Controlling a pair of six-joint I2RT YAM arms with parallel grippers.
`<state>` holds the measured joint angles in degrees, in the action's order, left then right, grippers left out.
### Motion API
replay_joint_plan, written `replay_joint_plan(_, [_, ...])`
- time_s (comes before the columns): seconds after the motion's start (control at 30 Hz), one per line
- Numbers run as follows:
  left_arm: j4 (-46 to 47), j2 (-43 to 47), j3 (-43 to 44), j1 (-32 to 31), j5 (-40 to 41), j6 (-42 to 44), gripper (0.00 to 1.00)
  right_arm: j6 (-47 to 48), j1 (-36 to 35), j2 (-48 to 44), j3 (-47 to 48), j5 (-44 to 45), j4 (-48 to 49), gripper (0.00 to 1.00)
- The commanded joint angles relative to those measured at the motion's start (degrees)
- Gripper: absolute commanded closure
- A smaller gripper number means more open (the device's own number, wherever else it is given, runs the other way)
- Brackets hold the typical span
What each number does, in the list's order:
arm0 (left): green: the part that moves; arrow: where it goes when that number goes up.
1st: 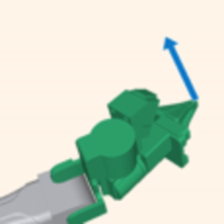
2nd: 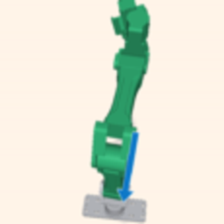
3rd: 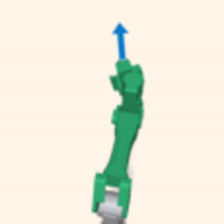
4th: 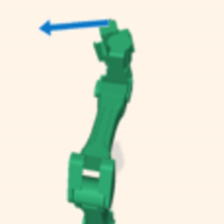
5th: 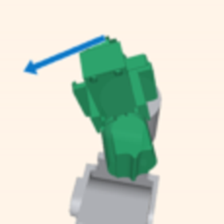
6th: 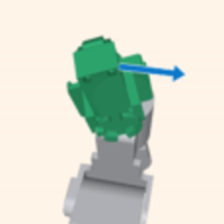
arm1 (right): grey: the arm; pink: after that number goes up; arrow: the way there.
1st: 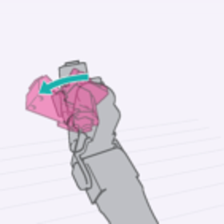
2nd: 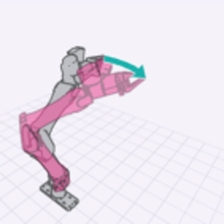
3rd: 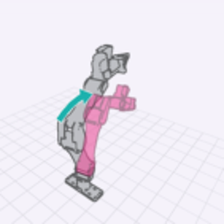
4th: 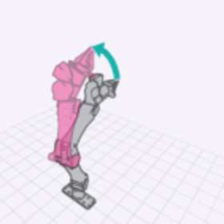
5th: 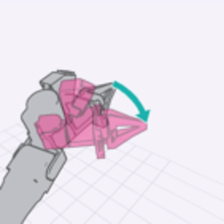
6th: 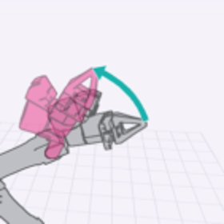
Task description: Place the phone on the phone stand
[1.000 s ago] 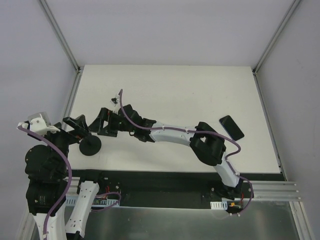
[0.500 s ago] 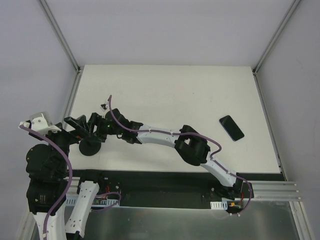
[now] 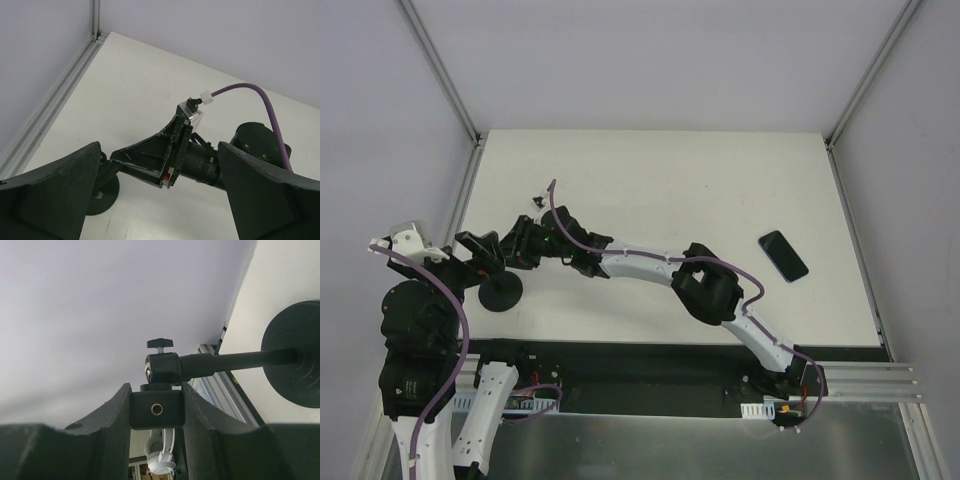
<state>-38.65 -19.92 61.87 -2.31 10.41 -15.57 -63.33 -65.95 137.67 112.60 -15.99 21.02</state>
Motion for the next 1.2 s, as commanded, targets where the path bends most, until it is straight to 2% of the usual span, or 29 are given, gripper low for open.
replay_joint_plan(0.0, [2.3,-1.6,-2.0,-0.4,-3.2,-1.1,0.01,0.6,2.4,-6.2,-5.1,-2.3,4.9,0.99])
replay_joint_plan(0.1, [3.1,-2.8,-3.3,-0.4,-5.9,-1.7,0.01,4.3,5.7,-13.9,-15.8,-1.9,6.1,0.99])
replay_joint_plan(0.23, [5.1,-6.9,-5.0,-0.4,-17.6,-1.0,0.01,8.7,13.3,-23.0,-27.8,-4.7,5.8,0.99])
replay_joint_plan(0.3, [5.3,-8.9,-5.3,-0.4,-22.3,-1.0,0.01,9.0,16.5,-26.3,-32.7,-9.2,4.8,0.99])
replay_joint_plan(0.37, [6.0,-12.2,-5.5,-0.4,-29.2,-1.2,0.01,10.3,21.0,-27.2,-33.7,-14.0,1.2,0.99])
replay_joint_plan(0.4, [6.6,-13.4,-6.3,-0.4,-31.8,-1.4,0.02,10.9,22.3,-27.3,-34.1,-19.0,0.3,0.99])
replay_joint_plan(0.47, [8.5,-17.3,-6.9,-0.4,-40.2,-1.7,0.07,11.3,25.0,-27.5,-35.8,-22.1,-0.4,0.99])
replay_joint_plan(0.57, [12.2,-23.9,-8.3,-0.4,-48.4,-4.4,0.13,13.0,27.1,-28.7,-38.3,-24.6,-1.9,0.99])
replay_joint_plan(0.6, [12.9,-25.8,-8.9,-0.4,-53.3,-5.7,0.14,11.8,27.5,-29.4,-39.0,-25.0,-1.5,0.99])
replay_joint_plan(0.73, [15.0,-33.1,-9.3,-0.9,-57.2,-8.2,0.19,1.8,29.0,-28.7,-42.1,-26.5,7.1,0.99])
replay_joint_plan(0.93, [20.8,-30.6,-12.7,-1.1,-58.1,-11.9,0.16,-15.7,29.1,-24.4,-44.6,-26.5,23.3,0.99])
replay_joint_plan(1.03, [22.0,-29.4,-13.6,-1.1,-57.5,-13.1,0.14,-21.3,29.2,-22.1,-45.6,-26.1,31.6,0.99])
replay_joint_plan(1.07, [22.3,-29.1,-13.7,-1.1,-57.5,-13.4,0.14,-20.4,29.3,-22.4,-45.5,-26.1,32.1,0.95])
replay_joint_plan(1.1, [22.4,-28.8,-13.8,-1.1,-57.4,-13.4,0.13,-18.6,29.2,-23.2,-46.1,-25.8,31.1,0.62])
replay_joint_plan(1.17, [22.4,-28.3,-13.9,-1.1,-57.4,-13.6,0.11,-12.4,29.7,-25.9,-46.6,-25.7,27.0,0.36])
